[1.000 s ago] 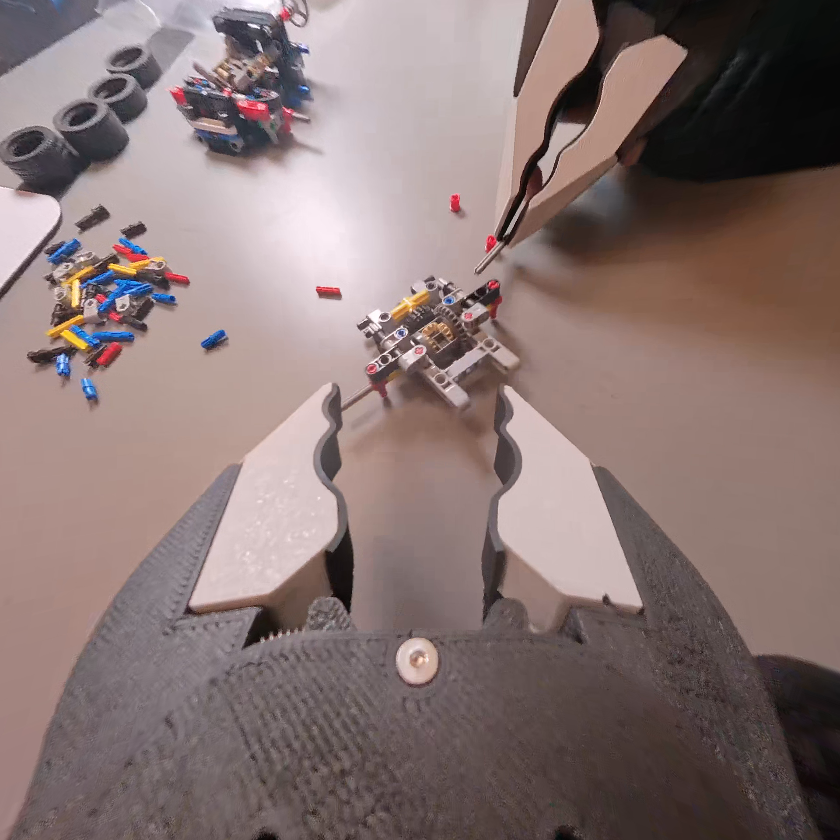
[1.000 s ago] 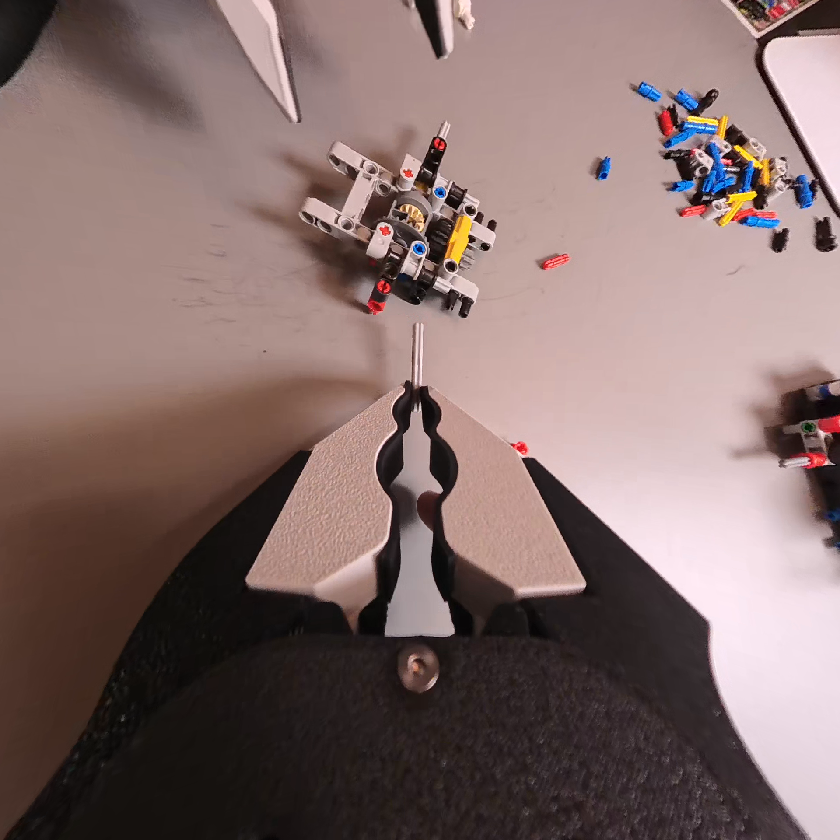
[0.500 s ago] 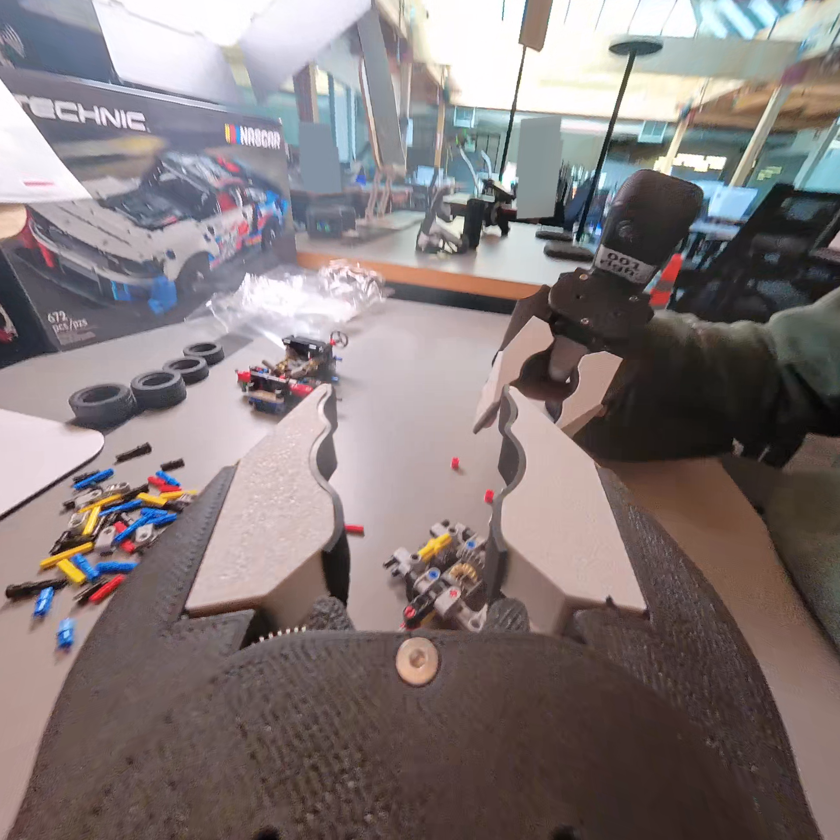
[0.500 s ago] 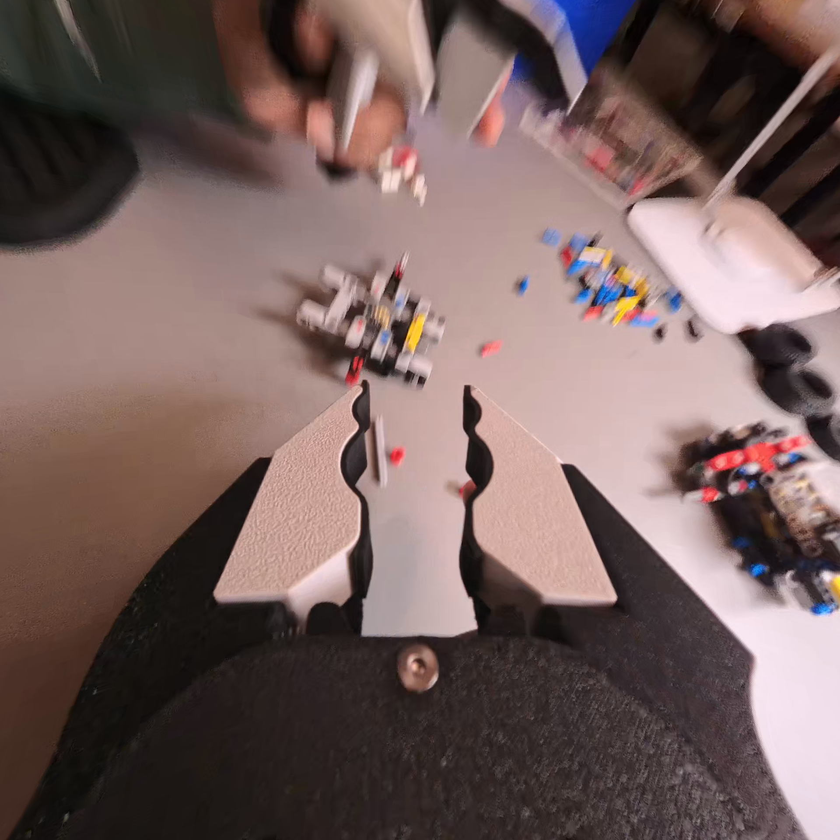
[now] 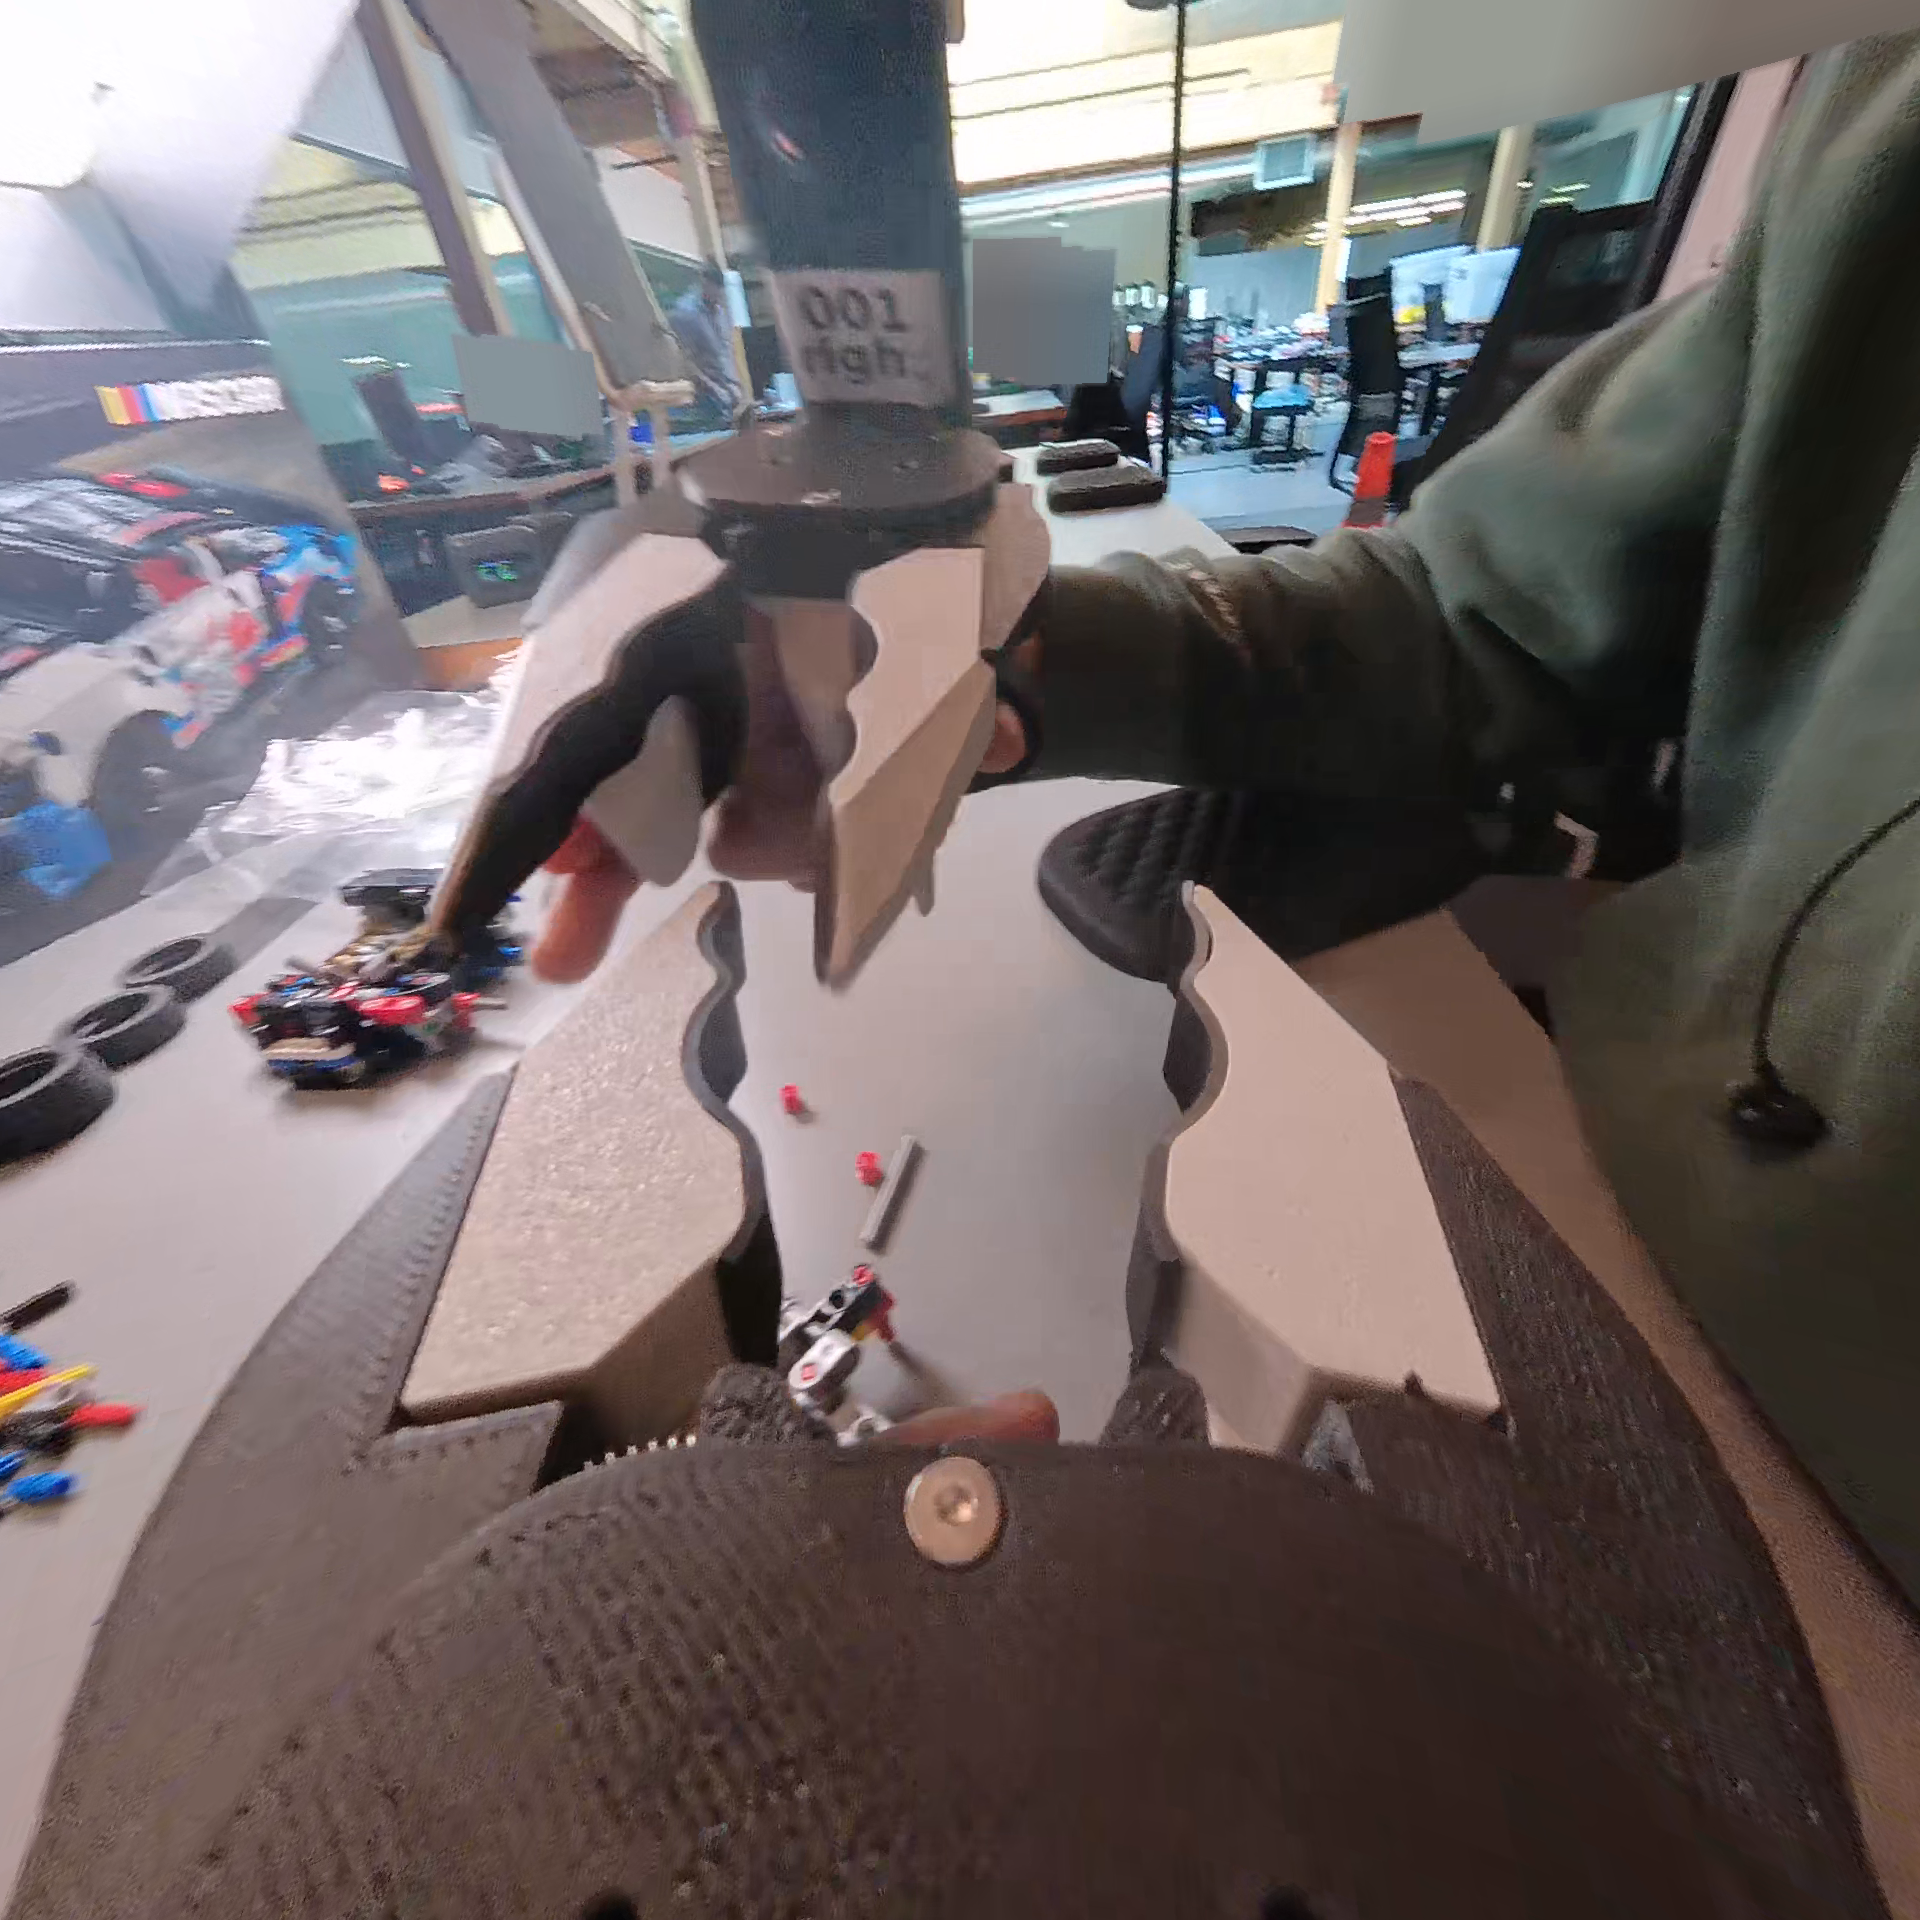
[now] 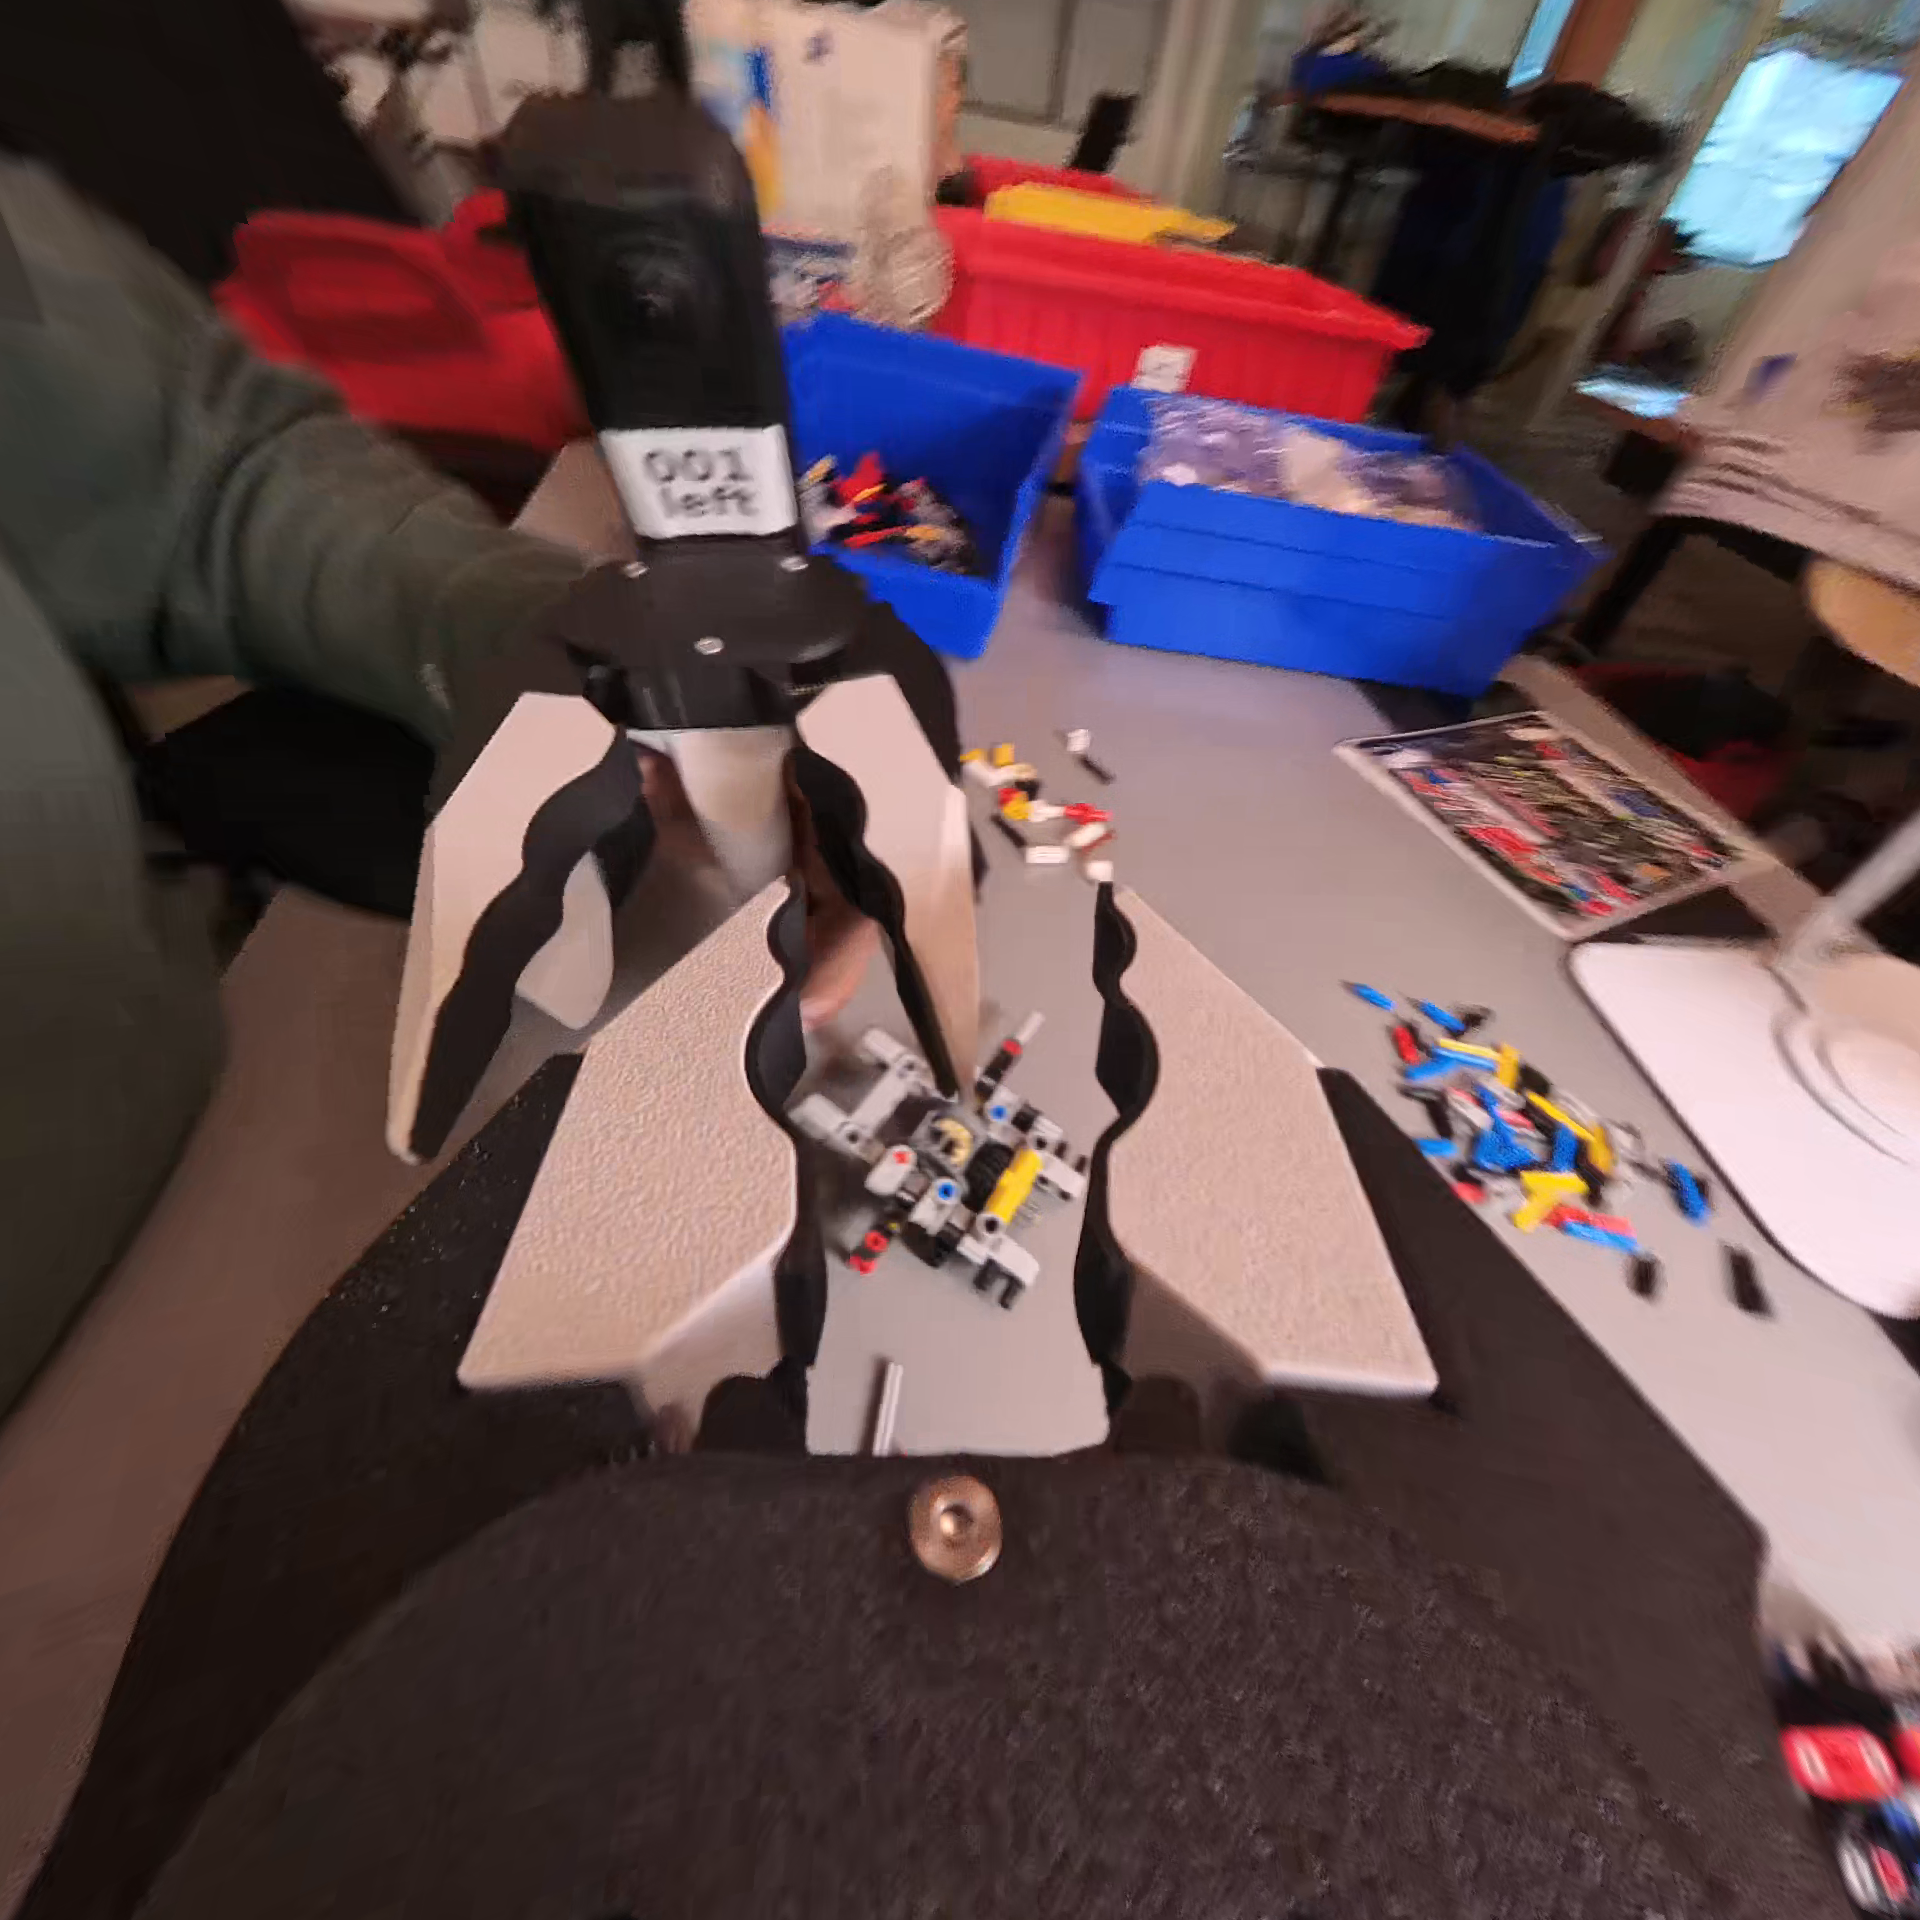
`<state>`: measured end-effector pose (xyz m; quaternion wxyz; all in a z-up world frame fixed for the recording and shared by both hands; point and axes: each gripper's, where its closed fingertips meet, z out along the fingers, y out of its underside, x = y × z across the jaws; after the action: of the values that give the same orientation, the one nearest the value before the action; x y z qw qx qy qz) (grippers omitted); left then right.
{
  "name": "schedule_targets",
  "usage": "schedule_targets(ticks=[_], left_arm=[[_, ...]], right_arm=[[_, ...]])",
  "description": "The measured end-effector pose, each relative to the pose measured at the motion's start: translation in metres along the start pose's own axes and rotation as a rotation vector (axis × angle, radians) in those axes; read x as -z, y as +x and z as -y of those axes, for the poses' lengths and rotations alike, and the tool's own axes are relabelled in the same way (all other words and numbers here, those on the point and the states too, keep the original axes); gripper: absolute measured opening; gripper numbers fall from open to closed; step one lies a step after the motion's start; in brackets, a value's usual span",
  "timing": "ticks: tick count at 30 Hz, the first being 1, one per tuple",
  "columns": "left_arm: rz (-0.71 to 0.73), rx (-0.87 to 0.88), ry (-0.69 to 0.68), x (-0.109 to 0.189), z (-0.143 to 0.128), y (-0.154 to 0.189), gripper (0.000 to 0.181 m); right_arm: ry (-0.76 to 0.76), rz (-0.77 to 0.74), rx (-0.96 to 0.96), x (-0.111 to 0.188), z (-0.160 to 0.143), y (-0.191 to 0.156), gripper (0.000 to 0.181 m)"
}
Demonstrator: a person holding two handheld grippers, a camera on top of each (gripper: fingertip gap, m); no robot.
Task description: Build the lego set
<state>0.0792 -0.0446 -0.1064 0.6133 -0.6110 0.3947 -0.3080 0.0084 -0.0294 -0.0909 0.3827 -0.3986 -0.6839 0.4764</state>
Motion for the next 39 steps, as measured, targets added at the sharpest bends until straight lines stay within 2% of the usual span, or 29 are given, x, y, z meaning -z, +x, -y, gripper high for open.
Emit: schedule_targets(ticks=[2, 4, 7, 10, 13, 14, 15, 16, 18, 23, 26, 28, 30, 33, 36, 39], left_arm=[[-0.053, -0.011, -0.033, -0.008, -0.004, 0.017, 0.083], [-0.052, -0.013, -0.048, -0.011, -0.006, 0.022, 0.089], [-0.099, 0.019, 0.019, -0.005, 0.002, 0.030, 0.076], [-0.089, 0.002, 0.032, -0.006, 0.002, 0.036, 0.078], [-0.092, 0.057, 0.063, -0.007, 0.007, 0.041, 0.088], [-0.070, 0.086, 0.075, -0.008, 0.009, 0.038, 0.085], [-0.022, 0.115, 0.091, -0.007, 0.012, 0.031, 0.074], [0.033, 0.130, 0.116, -0.006, 0.016, 0.022, 0.054], [0.083, 0.119, 0.130, -0.005, 0.018, 0.015, 0.030], [0.093, 0.046, 0.076, -0.004, 0.028, 0.007, 0.034], [0.196, -0.020, 0.056, 0.015, 0.033, -0.014, 0.036], [0.262, 0.004, 0.023, 0.032, 0.026, -0.035, 0.041], [0.344, -0.001, -0.025, 0.049, 0.017, -0.056, 0.043], [0.422, -0.065, -0.194, 0.063, -0.010, -0.080, 0.026], [0.321, -0.085, -0.381, 0.062, -0.041, -0.077, 0.020], [0.196, -0.086, -0.531, 0.061, -0.061, -0.072, 0.029]], right_arm=[[-0.050, 0.061, 0.063, -0.013, -0.003, -0.015, 0.048], [-0.046, 0.123, 0.099, -0.019, -0.002, -0.030, 0.030], [-0.019, 0.137, 0.087, -0.020, 0.001, -0.036, 0.026], [-0.031, 0.149, 0.098, -0.020, 0.000, -0.041, 0.026], [-0.010, 0.182, 0.058, -0.019, -0.001, -0.045, 0.026], [0.000, 0.189, 0.048, -0.018, -0.001, -0.046, 0.026], [0.008, 0.191, 0.038, -0.019, 0.000, -0.046, 0.026], [0.014, 0.187, 0.039, -0.020, 0.002, -0.046, 0.026], [0.007, 0.176, 0.052, -0.021, 0.005, -0.047, 0.027], [0.084, 0.104, 0.027, -0.013, 0.019, -0.035, 0.027], [0.099, 0.015, 0.006, 0.015, 0.024, -0.010, 0.041], [0.039, -0.059, -0.023, 0.036, 0.008, 0.009, 0.038], [-0.121, -0.130, -0.008, 0.050, -0.032, 0.022, 0.034], [-0.340, -0.052, -0.043, 0.054, -0.092, 0.001, 0.032], [-0.511, -0.016, -0.013, 0.053, -0.129, -0.016, 0.027], [-0.598, 0.000, -0.003, 0.050, -0.143, -0.021, 0.021]])
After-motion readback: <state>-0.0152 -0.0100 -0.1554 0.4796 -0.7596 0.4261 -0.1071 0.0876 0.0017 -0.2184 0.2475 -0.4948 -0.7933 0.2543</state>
